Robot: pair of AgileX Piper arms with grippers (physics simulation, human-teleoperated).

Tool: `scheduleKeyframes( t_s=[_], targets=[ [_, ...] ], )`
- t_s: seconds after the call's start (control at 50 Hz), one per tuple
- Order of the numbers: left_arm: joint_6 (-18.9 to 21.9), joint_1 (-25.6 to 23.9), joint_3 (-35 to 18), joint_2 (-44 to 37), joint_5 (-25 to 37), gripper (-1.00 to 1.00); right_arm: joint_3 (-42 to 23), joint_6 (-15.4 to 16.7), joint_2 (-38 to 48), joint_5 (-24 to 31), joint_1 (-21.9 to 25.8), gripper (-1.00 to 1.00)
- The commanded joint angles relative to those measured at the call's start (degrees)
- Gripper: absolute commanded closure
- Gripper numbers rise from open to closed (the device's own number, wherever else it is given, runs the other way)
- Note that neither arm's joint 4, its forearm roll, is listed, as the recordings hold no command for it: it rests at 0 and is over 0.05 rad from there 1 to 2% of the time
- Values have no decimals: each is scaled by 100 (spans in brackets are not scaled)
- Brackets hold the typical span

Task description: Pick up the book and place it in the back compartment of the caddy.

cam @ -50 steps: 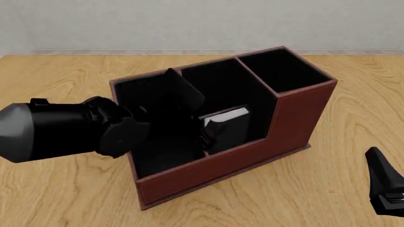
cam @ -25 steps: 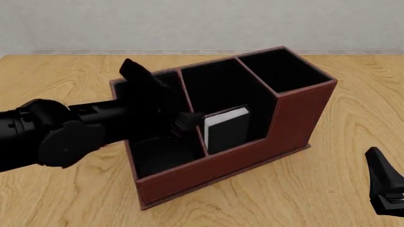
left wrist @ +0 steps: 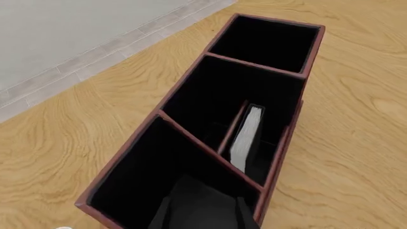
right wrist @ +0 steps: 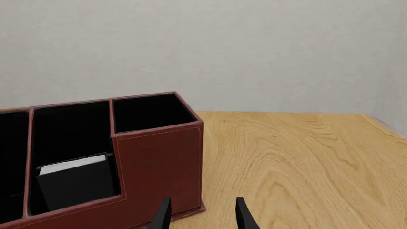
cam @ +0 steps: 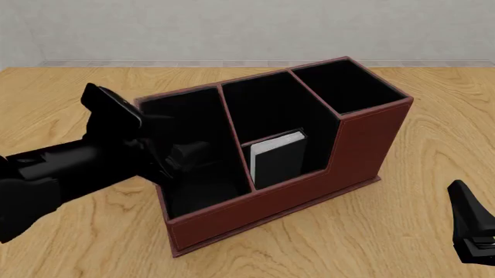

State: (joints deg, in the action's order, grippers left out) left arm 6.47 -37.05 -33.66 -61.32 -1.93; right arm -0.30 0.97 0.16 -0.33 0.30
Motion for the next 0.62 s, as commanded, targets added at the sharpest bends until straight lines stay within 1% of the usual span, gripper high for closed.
scheduleKeyframes(
  t_s=[0.02,0.08,0.1,0.16,0.18,0.3,0.34,0.38,0.4,0.44,0.54,0.56,0.62],
  targets=[
    [5,470,223,806,403,-100,-4,0,-2,6,0,-100],
    [-21,553,253,1098,649,-100,4,0,0,-4,0,-100],
    [2,742,303,1351,822,-100,4,-1,0,-3,0,-100],
    [62,860,355,1558,998,-100,4,-1,0,-3,0,-100],
    [78,938,445,1757,1142,-100,8,-1,2,-9,0,-100],
    [121,1191,635,2217,1474,-100,3,-2,0,-1,-1,-100],
    [69,1343,696,2449,1628,-100,3,-2,-1,-2,0,-100],
    [104,1455,765,2733,1834,-100,2,0,0,-1,2,-100],
    [37,1566,751,2909,2009,-100,3,-2,0,-2,2,-100],
    [-15,1620,774,3039,2094,-100,2,0,-1,-2,0,-100],
    [-136,2113,905,4061,2948,-100,3,-2,0,-1,0,-100],
    [-136,2113,905,4067,2954,-100,3,-2,0,-1,0,-100],
    [-147,2272,977,4475,3317,-100,3,-2,-1,-2,-2,-100]
  ],
)
